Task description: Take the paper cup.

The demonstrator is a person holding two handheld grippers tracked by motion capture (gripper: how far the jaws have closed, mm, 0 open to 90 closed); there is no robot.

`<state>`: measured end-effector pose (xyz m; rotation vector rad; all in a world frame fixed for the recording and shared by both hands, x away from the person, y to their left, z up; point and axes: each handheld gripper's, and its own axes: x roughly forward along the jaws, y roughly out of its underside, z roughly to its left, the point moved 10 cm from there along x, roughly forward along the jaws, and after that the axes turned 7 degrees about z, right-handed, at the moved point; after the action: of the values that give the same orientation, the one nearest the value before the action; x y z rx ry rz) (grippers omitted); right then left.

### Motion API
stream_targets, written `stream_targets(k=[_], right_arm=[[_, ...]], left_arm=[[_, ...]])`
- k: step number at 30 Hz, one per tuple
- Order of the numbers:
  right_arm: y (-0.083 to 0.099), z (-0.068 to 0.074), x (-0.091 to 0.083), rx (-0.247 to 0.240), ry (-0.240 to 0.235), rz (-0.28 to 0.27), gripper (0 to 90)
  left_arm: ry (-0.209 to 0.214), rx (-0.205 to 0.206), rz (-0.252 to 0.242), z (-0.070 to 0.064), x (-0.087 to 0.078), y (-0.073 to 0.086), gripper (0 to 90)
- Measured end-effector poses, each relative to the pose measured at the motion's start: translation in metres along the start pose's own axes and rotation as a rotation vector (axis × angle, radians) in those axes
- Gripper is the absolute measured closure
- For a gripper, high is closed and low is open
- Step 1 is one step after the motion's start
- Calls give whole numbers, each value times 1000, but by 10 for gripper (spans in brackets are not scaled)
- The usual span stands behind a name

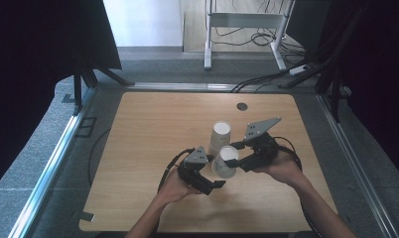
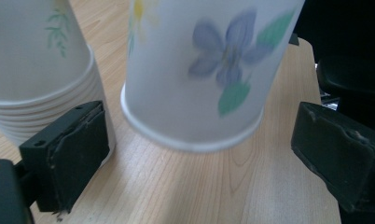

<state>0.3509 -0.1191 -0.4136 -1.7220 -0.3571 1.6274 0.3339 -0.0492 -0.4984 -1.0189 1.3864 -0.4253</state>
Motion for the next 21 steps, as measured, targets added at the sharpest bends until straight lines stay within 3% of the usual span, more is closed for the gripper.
stream_targets(k=[12, 21], right_arm=[[6, 5, 13, -3, -22, -1, 374], [7, 6, 14, -12, -33, -2, 373]], left_arm=[[4, 8, 21, 1, 17, 9, 117], [4, 10, -1, 1, 21, 8, 201]])
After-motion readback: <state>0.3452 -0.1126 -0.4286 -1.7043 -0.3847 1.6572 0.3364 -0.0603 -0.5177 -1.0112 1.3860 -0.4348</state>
